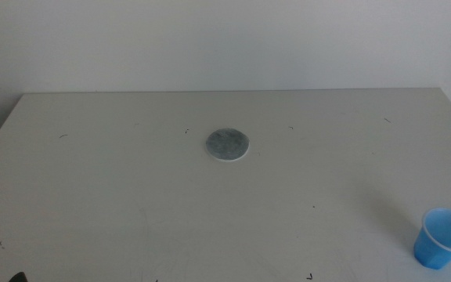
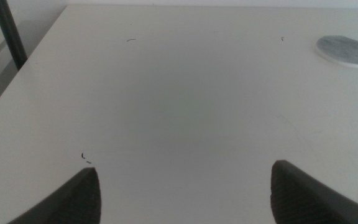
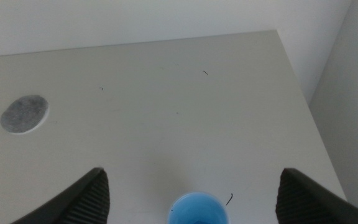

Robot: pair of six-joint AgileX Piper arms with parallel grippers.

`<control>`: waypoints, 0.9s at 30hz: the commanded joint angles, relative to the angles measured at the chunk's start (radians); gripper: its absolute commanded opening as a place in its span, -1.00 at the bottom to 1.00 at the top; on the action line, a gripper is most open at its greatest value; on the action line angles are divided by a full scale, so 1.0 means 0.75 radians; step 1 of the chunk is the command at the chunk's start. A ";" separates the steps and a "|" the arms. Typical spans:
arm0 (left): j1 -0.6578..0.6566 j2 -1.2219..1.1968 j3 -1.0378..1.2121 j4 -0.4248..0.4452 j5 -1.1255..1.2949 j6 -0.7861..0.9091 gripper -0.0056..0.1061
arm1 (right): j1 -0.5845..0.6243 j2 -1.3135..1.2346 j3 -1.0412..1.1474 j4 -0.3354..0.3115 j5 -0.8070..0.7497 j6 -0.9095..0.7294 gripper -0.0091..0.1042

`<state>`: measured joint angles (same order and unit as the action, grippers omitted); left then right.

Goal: Place an empty cup on a cup mat.

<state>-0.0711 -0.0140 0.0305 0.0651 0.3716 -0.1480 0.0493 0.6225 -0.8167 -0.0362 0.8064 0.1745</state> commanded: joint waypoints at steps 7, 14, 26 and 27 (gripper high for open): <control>0.002 -0.016 -0.008 0.001 -0.088 -0.014 0.98 | -0.006 0.254 -0.304 -0.065 0.201 0.108 0.77; 0.002 -0.016 -0.008 0.001 -0.088 -0.014 0.98 | -0.006 0.437 -0.353 -0.065 0.314 0.108 0.77; 0.002 -0.016 -0.008 0.001 -0.088 -0.014 0.98 | -0.006 0.654 -0.353 -0.134 0.290 0.108 0.77; 0.002 -0.016 -0.008 0.001 -0.088 -0.014 0.98 | -0.006 0.672 -0.353 -0.150 0.290 0.108 0.77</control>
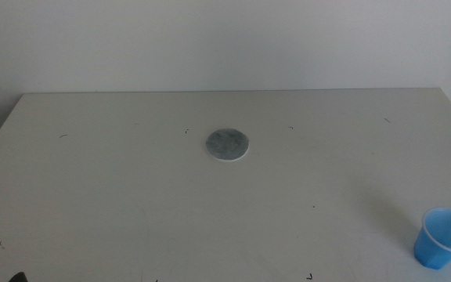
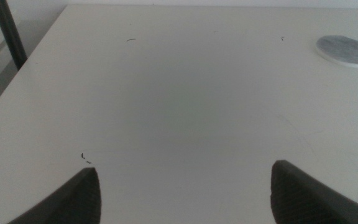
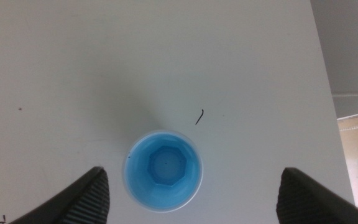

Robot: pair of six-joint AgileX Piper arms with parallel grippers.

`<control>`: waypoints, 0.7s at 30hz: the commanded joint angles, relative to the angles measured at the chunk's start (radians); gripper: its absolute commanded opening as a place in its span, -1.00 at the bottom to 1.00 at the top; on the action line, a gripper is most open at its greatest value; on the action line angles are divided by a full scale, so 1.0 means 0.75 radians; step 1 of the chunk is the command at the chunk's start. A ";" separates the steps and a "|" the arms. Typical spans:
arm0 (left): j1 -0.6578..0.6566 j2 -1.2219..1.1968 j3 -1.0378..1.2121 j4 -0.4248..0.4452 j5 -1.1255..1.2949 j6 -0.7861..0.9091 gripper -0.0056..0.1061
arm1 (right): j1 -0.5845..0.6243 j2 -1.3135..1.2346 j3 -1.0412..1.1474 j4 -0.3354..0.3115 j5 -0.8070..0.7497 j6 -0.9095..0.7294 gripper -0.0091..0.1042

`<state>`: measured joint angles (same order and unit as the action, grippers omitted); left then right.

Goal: Place an empty cup on a cup mat.

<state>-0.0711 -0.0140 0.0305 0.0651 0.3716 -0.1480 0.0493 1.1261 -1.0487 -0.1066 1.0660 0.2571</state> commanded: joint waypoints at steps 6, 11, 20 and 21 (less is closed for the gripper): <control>0.002 -0.016 -0.008 0.001 -0.088 -0.014 0.98 | -0.006 0.110 -0.044 -0.105 -0.059 -0.002 0.77; 0.002 -0.016 -0.008 0.001 -0.088 -0.014 0.98 | -0.007 0.202 -0.044 -0.084 -0.077 -0.002 0.77; 0.002 -0.016 -0.008 0.001 -0.088 -0.014 0.98 | -0.008 0.283 0.020 -0.085 -0.096 -0.002 0.77; 0.002 -0.016 -0.008 0.001 -0.088 -0.014 0.98 | -0.008 0.286 0.043 -0.085 -0.127 -0.002 0.77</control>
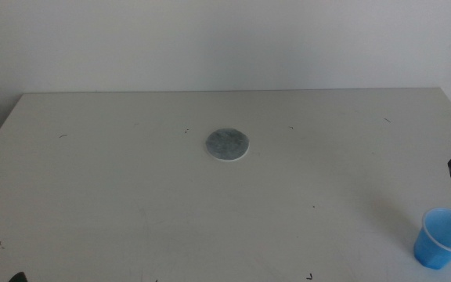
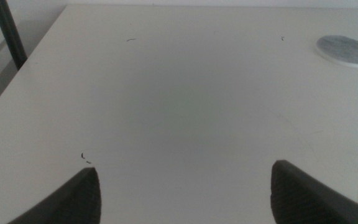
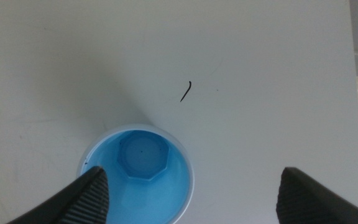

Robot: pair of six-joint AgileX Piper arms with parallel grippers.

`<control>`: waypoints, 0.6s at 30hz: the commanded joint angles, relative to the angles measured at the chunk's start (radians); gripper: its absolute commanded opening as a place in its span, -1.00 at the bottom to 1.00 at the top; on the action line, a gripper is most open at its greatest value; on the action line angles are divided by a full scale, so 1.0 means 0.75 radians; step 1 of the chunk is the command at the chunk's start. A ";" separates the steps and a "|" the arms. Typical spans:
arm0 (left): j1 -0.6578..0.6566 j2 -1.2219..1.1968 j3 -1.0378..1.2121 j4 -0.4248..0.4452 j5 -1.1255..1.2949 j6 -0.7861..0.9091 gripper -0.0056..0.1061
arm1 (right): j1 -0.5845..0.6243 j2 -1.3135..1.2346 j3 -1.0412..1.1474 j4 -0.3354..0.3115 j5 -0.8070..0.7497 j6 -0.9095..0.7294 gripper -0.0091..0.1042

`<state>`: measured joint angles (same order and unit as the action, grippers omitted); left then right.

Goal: Place an empty cup on a cup mat.

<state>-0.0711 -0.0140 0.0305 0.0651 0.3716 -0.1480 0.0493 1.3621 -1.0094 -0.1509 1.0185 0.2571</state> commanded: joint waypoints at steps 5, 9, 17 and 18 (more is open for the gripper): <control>0.002 -0.016 -0.008 0.001 -0.088 -0.014 0.98 | -0.008 -0.029 0.096 -0.026 -0.203 -0.002 0.77; 0.002 -0.016 -0.008 0.001 -0.088 -0.014 0.98 | -0.023 -0.029 0.157 -0.025 -0.248 0.005 0.77; 0.002 -0.016 -0.008 0.001 -0.088 -0.014 0.98 | -0.061 -0.028 0.266 -0.010 -0.368 0.008 0.63; 0.002 -0.016 -0.008 0.001 -0.088 -0.014 0.98 | -0.061 -0.022 0.274 0.000 -0.387 0.008 0.60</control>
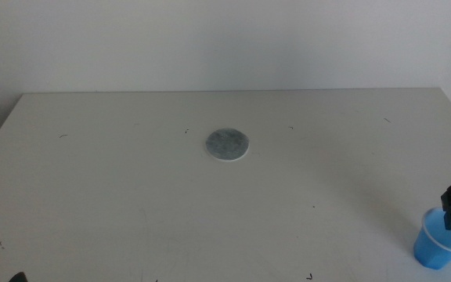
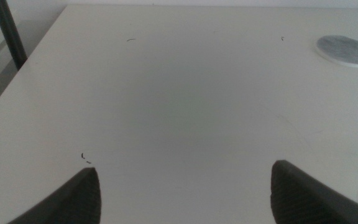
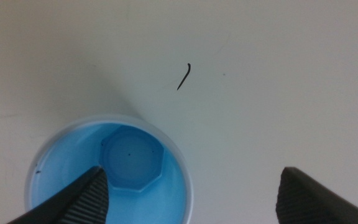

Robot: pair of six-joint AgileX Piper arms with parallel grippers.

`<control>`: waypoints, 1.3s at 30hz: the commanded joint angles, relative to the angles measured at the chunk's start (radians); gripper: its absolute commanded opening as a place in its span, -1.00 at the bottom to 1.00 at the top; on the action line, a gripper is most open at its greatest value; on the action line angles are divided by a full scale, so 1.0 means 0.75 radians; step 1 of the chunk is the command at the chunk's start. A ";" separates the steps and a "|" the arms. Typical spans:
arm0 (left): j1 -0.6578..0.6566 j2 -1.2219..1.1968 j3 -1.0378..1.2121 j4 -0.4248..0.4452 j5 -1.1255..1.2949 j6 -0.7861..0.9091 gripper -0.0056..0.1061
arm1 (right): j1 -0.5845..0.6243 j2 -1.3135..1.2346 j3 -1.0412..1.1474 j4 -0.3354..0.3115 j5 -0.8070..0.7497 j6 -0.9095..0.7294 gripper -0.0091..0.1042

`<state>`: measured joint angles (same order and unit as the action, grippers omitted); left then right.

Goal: Place an empty cup on a cup mat.

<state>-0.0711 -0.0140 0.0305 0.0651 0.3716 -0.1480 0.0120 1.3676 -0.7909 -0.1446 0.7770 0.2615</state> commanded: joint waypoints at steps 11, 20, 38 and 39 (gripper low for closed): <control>0.002 -0.016 -0.008 0.001 -0.088 -0.014 0.98 | -0.012 0.096 -0.018 0.016 -0.091 0.002 0.11; 0.002 -0.016 -0.008 0.001 -0.088 -0.014 0.98 | -0.012 0.101 -0.018 0.017 -0.090 0.002 -0.68; 0.002 -0.016 -0.008 0.001 -0.088 -0.014 0.98 | 0.105 0.027 -0.280 0.087 0.146 0.025 -0.86; 0.002 -0.016 -0.008 0.001 -0.088 -0.014 0.98 | 0.121 0.027 -0.311 0.087 0.160 0.033 -0.86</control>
<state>-0.0711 -0.0140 0.0305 0.0651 0.3716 -0.1480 0.0859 1.4219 -0.9604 -0.0719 0.8842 0.2779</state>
